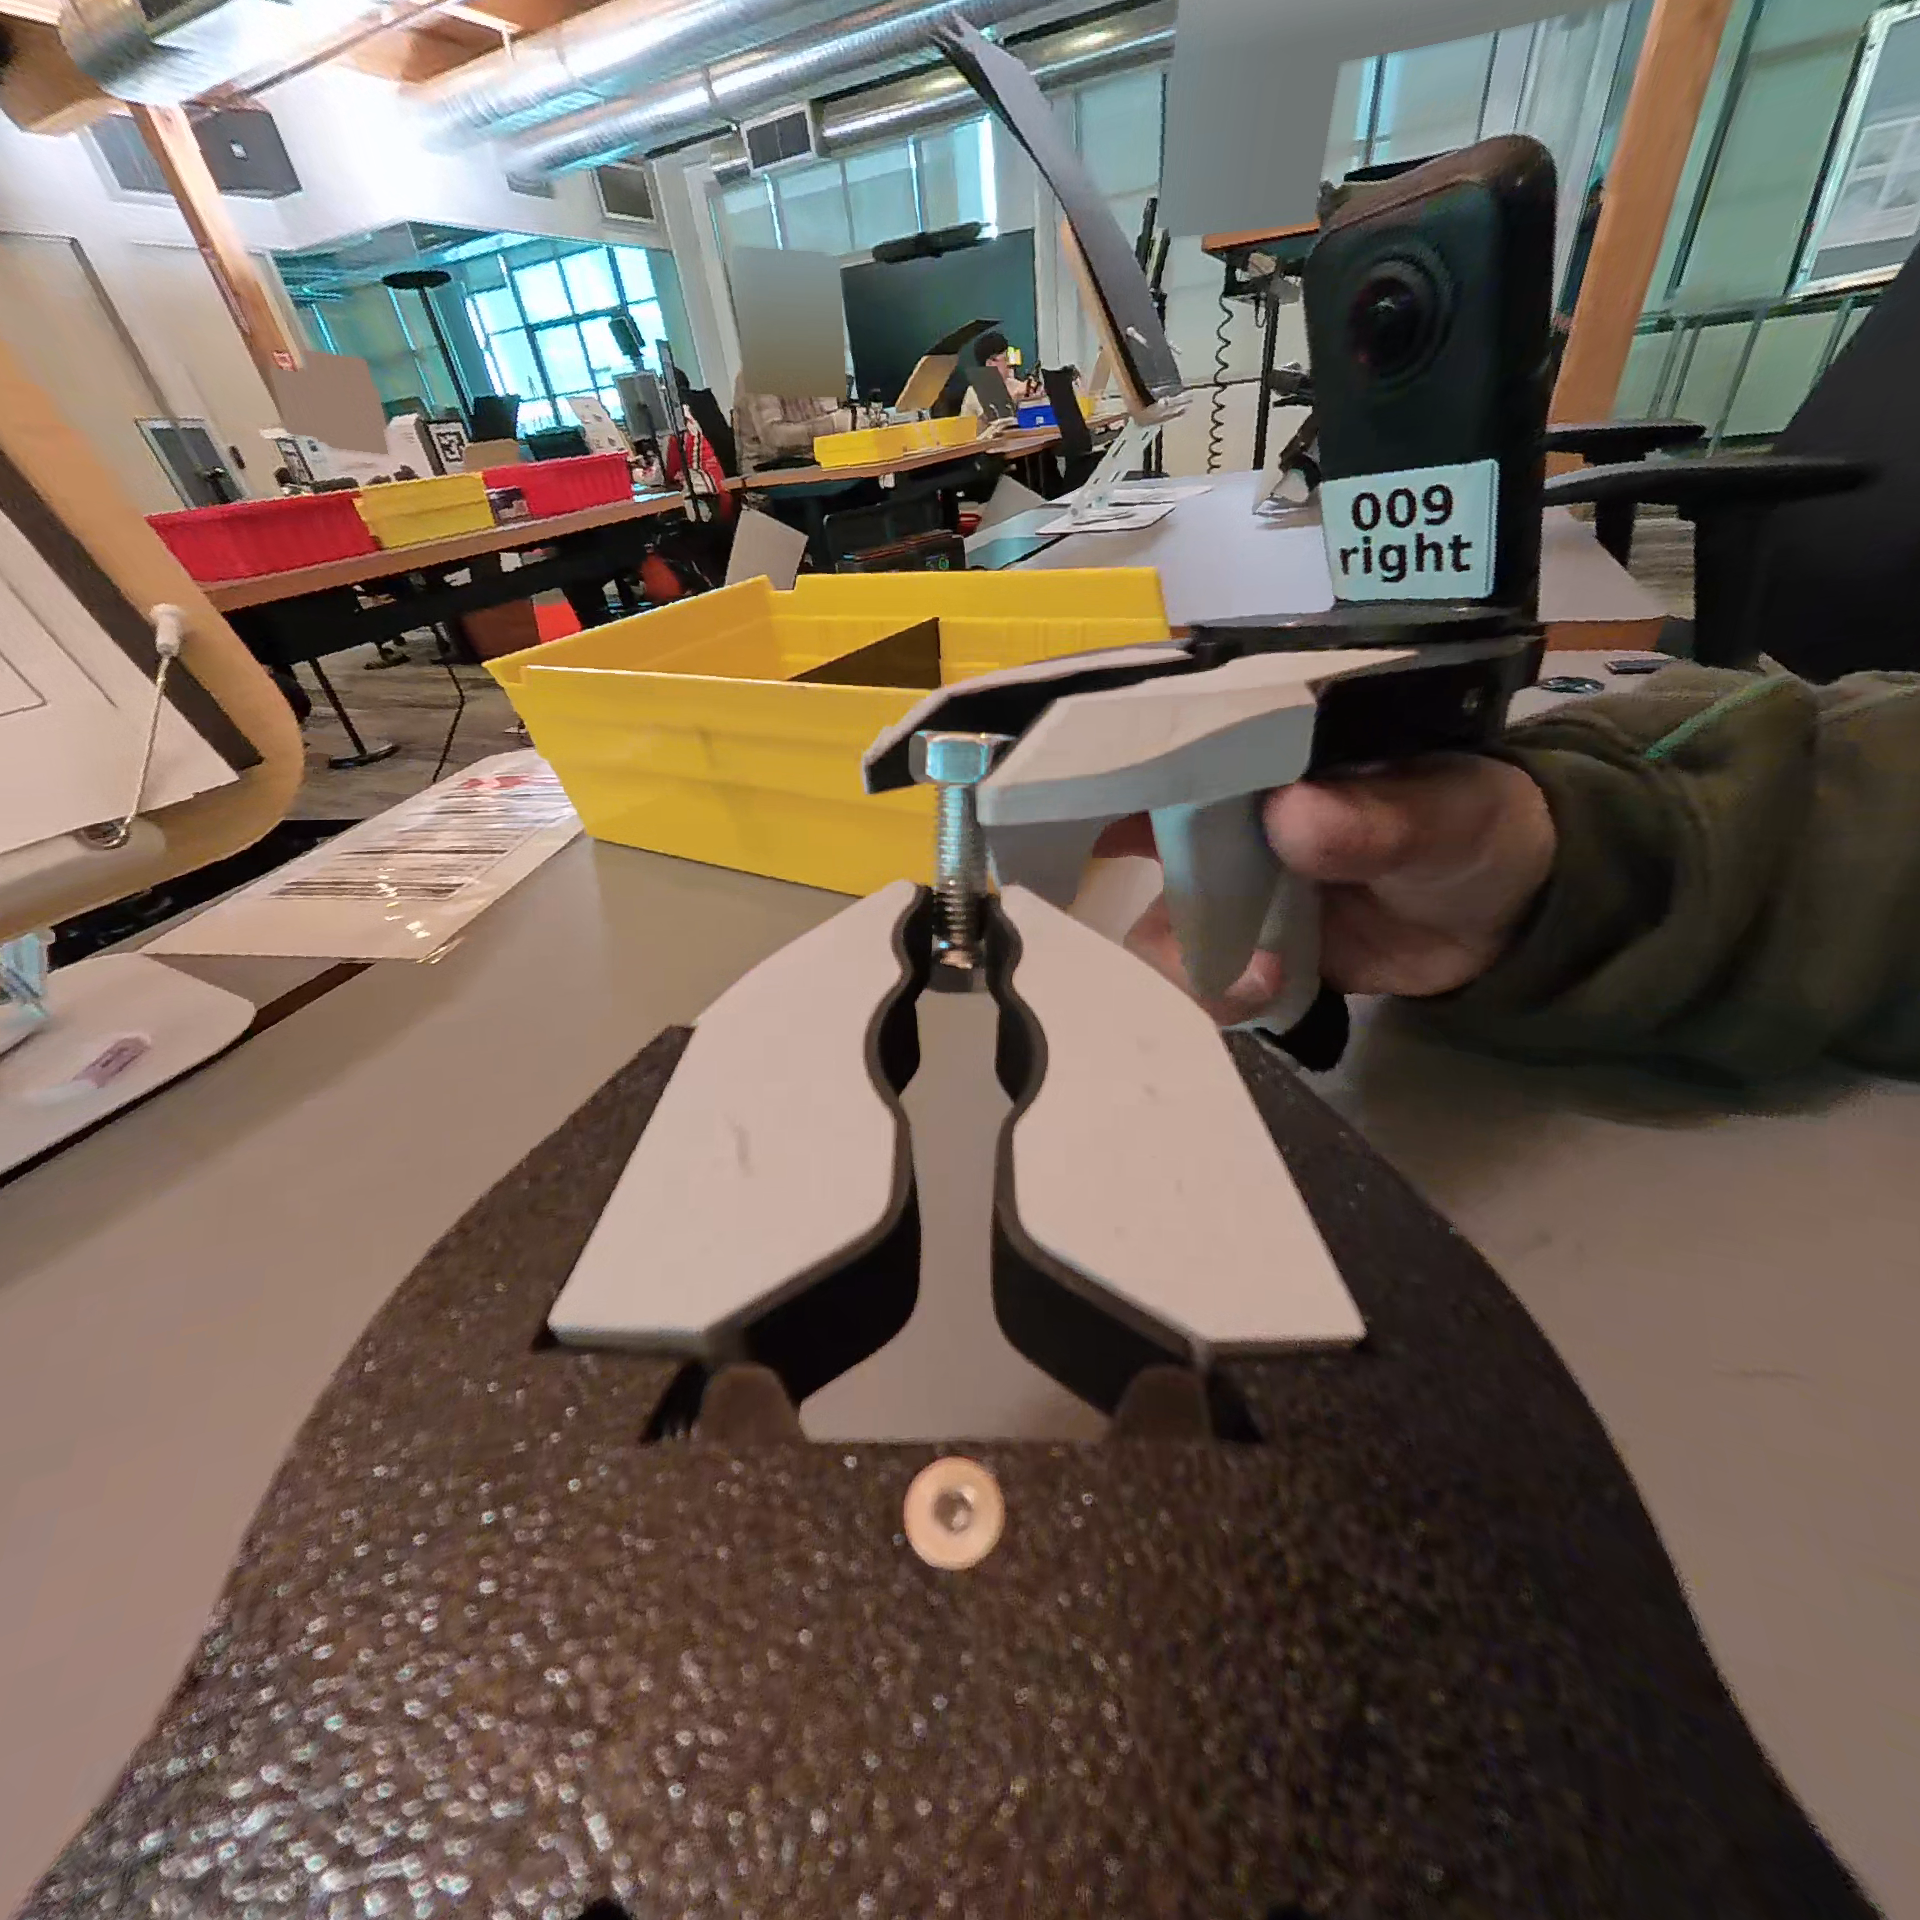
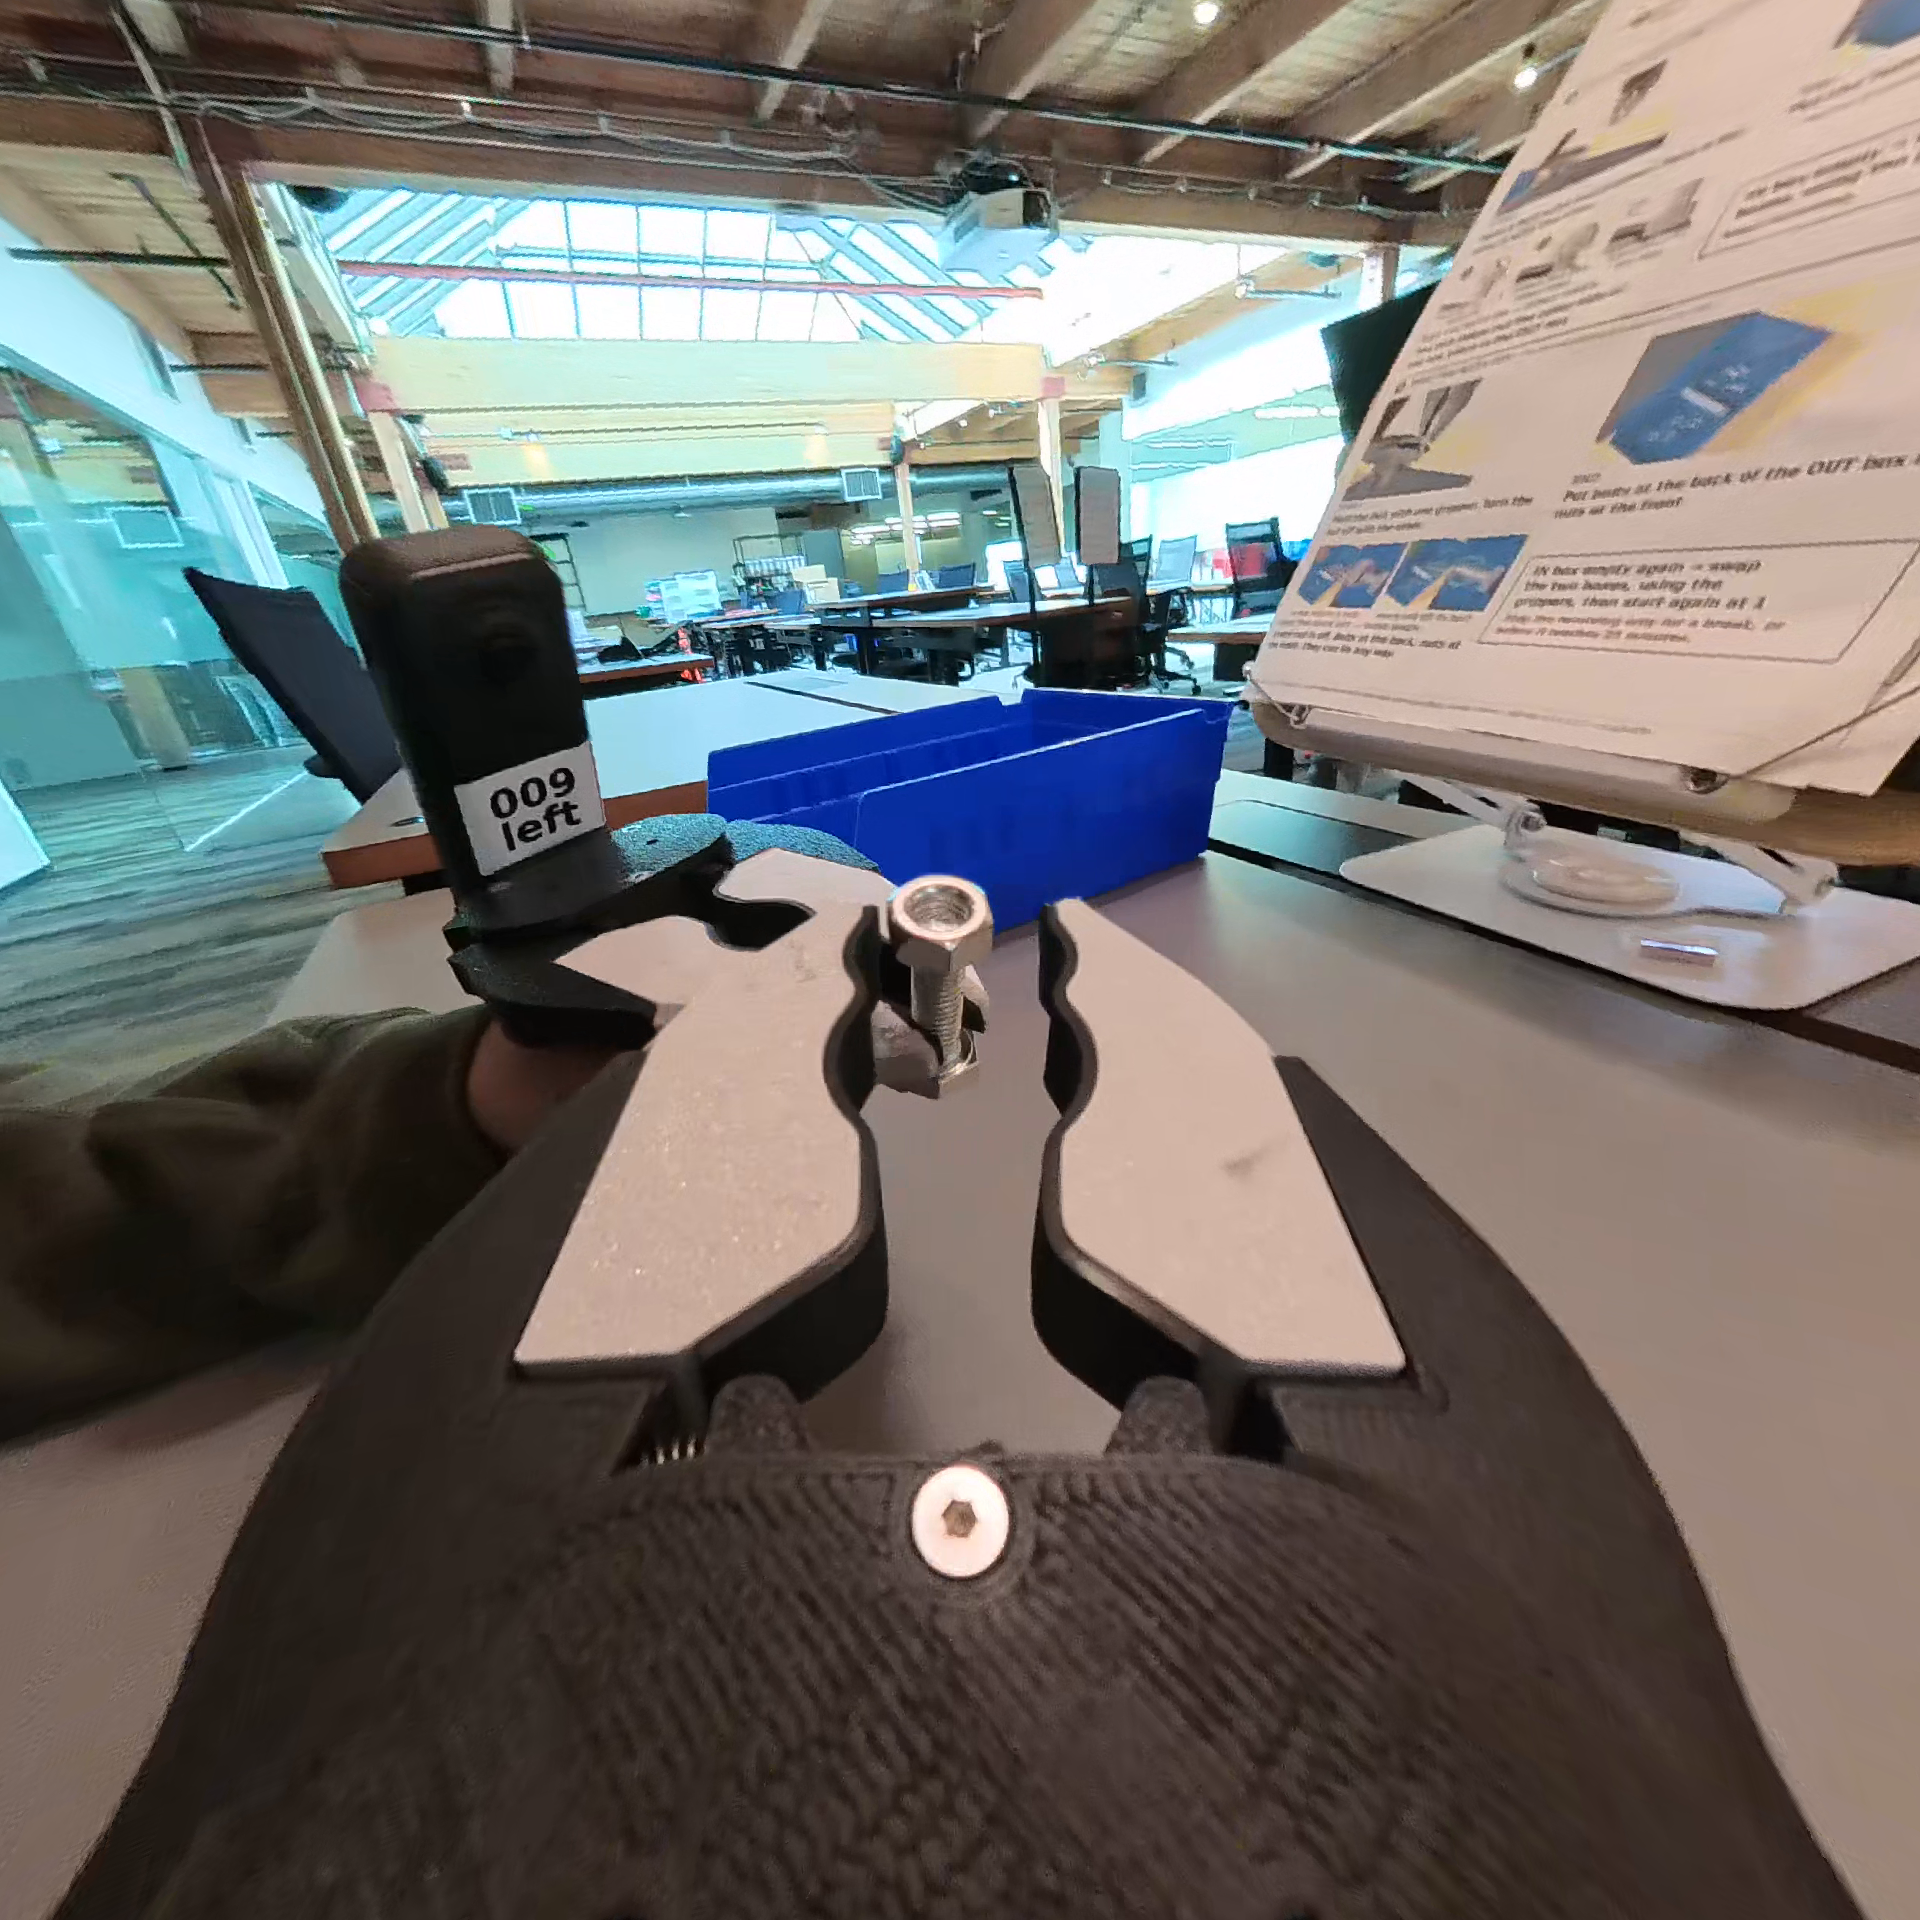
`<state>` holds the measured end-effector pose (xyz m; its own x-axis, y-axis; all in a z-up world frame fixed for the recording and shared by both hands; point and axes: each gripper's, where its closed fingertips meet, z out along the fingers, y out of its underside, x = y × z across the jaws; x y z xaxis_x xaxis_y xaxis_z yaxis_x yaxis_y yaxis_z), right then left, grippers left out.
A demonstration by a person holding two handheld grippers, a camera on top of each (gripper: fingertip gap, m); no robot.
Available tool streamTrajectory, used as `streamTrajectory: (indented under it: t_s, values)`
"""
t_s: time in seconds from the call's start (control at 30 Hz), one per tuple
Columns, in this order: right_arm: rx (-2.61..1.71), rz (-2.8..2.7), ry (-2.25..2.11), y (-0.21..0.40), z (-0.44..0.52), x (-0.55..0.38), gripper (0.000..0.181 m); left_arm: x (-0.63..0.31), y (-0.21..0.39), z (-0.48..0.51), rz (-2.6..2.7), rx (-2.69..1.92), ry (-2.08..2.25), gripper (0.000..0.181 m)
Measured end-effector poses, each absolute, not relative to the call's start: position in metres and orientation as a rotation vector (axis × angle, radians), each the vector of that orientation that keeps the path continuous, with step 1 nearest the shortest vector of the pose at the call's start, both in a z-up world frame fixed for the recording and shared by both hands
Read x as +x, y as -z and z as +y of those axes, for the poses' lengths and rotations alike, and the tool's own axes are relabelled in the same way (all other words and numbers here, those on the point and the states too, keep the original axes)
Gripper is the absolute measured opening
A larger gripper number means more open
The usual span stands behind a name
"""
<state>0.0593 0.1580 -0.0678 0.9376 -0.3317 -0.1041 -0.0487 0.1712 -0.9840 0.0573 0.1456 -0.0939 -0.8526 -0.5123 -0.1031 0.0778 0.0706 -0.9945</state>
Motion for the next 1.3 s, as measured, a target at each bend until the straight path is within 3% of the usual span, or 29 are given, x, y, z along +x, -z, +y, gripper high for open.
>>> streamTrajectory:
  t_s: [0.13,0.7,0.83,1.0,1.2,1.3]
  values:
    - [-1.406,0.327,0.194,0.069,0.159,0.058,0.019,0.057,0.095,0.146,1.94,-0.446,1.85,0.009]
    - [-1.285,-0.01,-0.045,0.034,0.14,0.016,0.018,0.015,0.08,0.13,2.072,-0.271,2.309,0.008]
    - [-1.301,0.32,0.422,0.03,0.091,0.089,0.018,0.023,0.088,0.132,2.089,-0.314,2.205,0.009]
    - [-1.58,0.794,1.039,0.081,-0.022,0.166,0.018,0.029,0.092,0.133,2.098,-0.371,2.173,0.009]
    - [-1.831,0.896,1.077,0.124,-0.038,0.179,0.021,0.032,0.095,0.134,2.102,-0.396,2.146,0.009]
    - [-1.8,0.882,1.064,0.119,-0.033,0.177,0.042,0.035,0.096,0.135,2.096,-0.422,2.131,0.009]
